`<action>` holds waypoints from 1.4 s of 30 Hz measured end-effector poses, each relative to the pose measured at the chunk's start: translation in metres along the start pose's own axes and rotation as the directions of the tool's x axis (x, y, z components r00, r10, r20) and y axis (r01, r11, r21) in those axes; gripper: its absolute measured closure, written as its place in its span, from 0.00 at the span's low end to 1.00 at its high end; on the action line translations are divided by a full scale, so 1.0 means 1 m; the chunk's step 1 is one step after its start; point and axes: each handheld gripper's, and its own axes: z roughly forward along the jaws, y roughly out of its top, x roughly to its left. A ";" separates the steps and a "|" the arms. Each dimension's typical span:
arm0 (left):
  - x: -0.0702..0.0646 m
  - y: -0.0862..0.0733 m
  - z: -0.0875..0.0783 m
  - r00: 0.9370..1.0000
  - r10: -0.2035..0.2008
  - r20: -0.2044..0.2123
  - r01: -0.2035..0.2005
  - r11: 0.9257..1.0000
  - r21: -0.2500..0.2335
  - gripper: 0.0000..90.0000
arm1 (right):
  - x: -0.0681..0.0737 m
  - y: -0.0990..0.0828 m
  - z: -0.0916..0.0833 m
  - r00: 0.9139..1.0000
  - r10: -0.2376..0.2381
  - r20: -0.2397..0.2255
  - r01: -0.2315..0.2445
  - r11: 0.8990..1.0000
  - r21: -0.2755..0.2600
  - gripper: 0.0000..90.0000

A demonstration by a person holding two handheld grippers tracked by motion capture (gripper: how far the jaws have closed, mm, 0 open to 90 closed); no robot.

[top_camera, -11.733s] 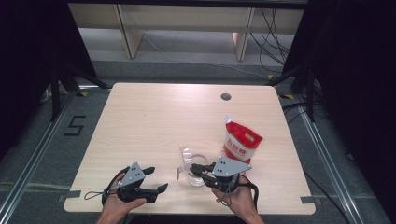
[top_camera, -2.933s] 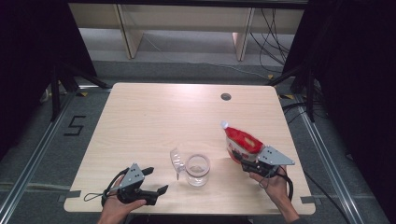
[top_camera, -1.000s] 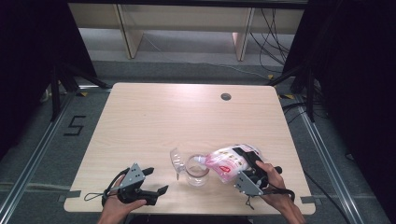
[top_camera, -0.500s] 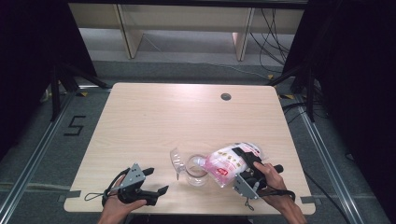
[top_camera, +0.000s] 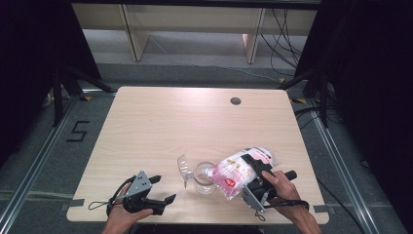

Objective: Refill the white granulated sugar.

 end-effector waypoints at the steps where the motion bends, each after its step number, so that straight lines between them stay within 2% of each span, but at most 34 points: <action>1: 0.000 0.000 0.001 1.000 -0.001 0.007 0.001 1.000 -0.006 0.18 | 0.001 0.000 0.001 1.000 0.003 0.004 -0.003 1.000 -0.002 0.52; 2: 0.000 0.000 0.001 1.000 0.000 0.006 0.000 1.000 -0.005 0.18 | -0.001 0.001 0.001 0.999 -0.044 0.012 0.044 0.999 0.005 0.52; 3: 0.000 0.000 0.001 1.000 -0.001 0.006 0.001 1.000 -0.007 0.18 | -0.001 0.001 0.001 0.999 -0.050 0.013 0.050 0.999 0.004 0.52; 8: 0.000 0.000 0.001 1.000 0.000 0.006 0.000 1.000 -0.006 0.18 | 0.001 0.001 0.001 0.999 -0.032 0.002 0.032 0.999 0.020 0.52; 10: 0.000 0.000 0.001 1.000 0.005 0.006 -0.005 1.000 -0.004 0.18 | -0.001 0.001 0.001 0.998 -0.063 0.011 0.063 0.998 0.011 0.52; 11: 0.000 0.000 0.001 1.000 0.005 0.006 -0.005 1.000 -0.003 0.18 | 0.003 0.001 0.002 1.000 -0.023 0.007 0.023 1.000 0.013 0.52; 14: 0.000 0.000 0.001 1.000 0.007 0.002 -0.007 1.000 0.001 0.18 | -0.001 0.002 0.001 0.996 -0.082 0.019 0.082 0.997 0.007 0.52; 17: 0.000 0.000 0.001 1.000 0.007 0.006 -0.007 1.000 0.001 0.18 | -0.001 0.002 0.001 0.996 -0.092 0.020 0.092 0.996 0.009 0.52; 18: 0.000 0.000 0.001 1.000 0.008 0.004 -0.008 1.000 0.001 0.18 | 0.001 0.002 0.001 0.997 -0.071 0.018 0.071 0.997 0.017 0.52; 19: 0.000 0.000 0.001 1.000 0.012 0.003 -0.012 1.000 0.001 0.18 | -0.002 0.003 0.001 0.994 -0.107 0.030 0.107 0.994 0.010 0.52; 20: 0.000 0.000 0.001 1.000 0.011 0.004 -0.011 1.000 0.002 0.18 | 0.000 0.003 0.001 0.997 -0.081 0.017 0.081 0.996 0.025 0.52; 21: 0.000 0.000 0.001 1.000 0.008 0.003 -0.008 1.000 0.002 0.18 | 0.000 0.003 0.000 0.995 -0.094 0.018 0.094 0.995 0.031 0.52; 25: 0.000 0.000 0.001 1.000 0.012 0.001 -0.012 1.000 0.011 0.18 | 0.000 0.004 0.000 0.995 -0.096 0.020 0.095 0.995 0.034 0.53; 26: 0.000 0.000 0.000 1.000 0.015 0.001 -0.015 1.000 0.014 0.18 | -0.002 0.005 0.000 0.991 -0.130 0.032 0.129 0.991 0.018 0.53; 27: 0.000 0.000 0.000 1.000 0.014 0.000 -0.014 1.000 0.014 0.18 | -0.002 0.006 -0.001 0.989 -0.142 0.032 0.141 0.990 0.022 0.53; 28: 0.000 0.000 0.001 1.000 0.006 0.002 -0.007 1.000 0.005 0.18 | -0.001 0.006 -0.001 0.992 -0.124 0.023 0.123 0.992 0.034 0.53; 29: -0.001 0.000 0.001 1.000 0.002 0.000 -0.002 1.000 0.000 0.18 | -0.001 0.006 -0.001 0.992 -0.126 0.027 0.125 0.992 0.033 0.53; 31: -0.001 0.000 0.001 1.000 0.005 0.004 -0.005 1.000 0.000 0.18 | -0.003 0.007 -0.001 0.987 -0.159 0.038 0.158 0.987 0.021 0.53; 32: 0.000 0.000 0.002 1.000 0.021 0.008 -0.021 1.000 -0.007 0.18 | -0.003 0.007 -0.001 0.986 -0.162 0.039 0.161 0.987 0.020 0.53; 34: 0.001 0.000 0.002 1.000 0.022 0.003 -0.022 1.000 -0.003 0.18 | -0.001 0.006 0.000 0.990 -0.140 0.035 0.139 0.990 0.027 0.53; 35: 0.001 0.000 0.002 1.000 0.025 0.005 -0.025 1.000 -0.005 0.18 | -0.001 0.006 0.000 0.988 -0.147 0.037 0.146 0.989 0.029 0.53; 36: 0.001 0.000 0.002 1.000 0.023 0.005 -0.023 1.000 -0.002 0.18 | -0.003 0.007 -0.001 0.983 -0.178 0.047 0.177 0.984 0.028 0.53; 37: 0.000 0.000 0.002 1.000 0.018 0.009 -0.018 1.000 -0.010 0.18 | -0.004 0.007 -0.001 0.981 -0.188 0.048 0.186 0.982 0.034 0.53; 39: 0.001 0.000 0.002 1.000 0.022 0.005 -0.022 1.000 -0.005 0.18 | -0.005 0.007 -0.001 0.979 -0.198 0.047 0.196 0.980 0.043 0.53; 42: -0.001 -0.001 0.003 1.000 0.002 0.007 -0.002 1.000 -0.011 0.18 | -0.005 0.007 -0.002 0.978 -0.202 0.051 0.200 0.979 0.043 0.53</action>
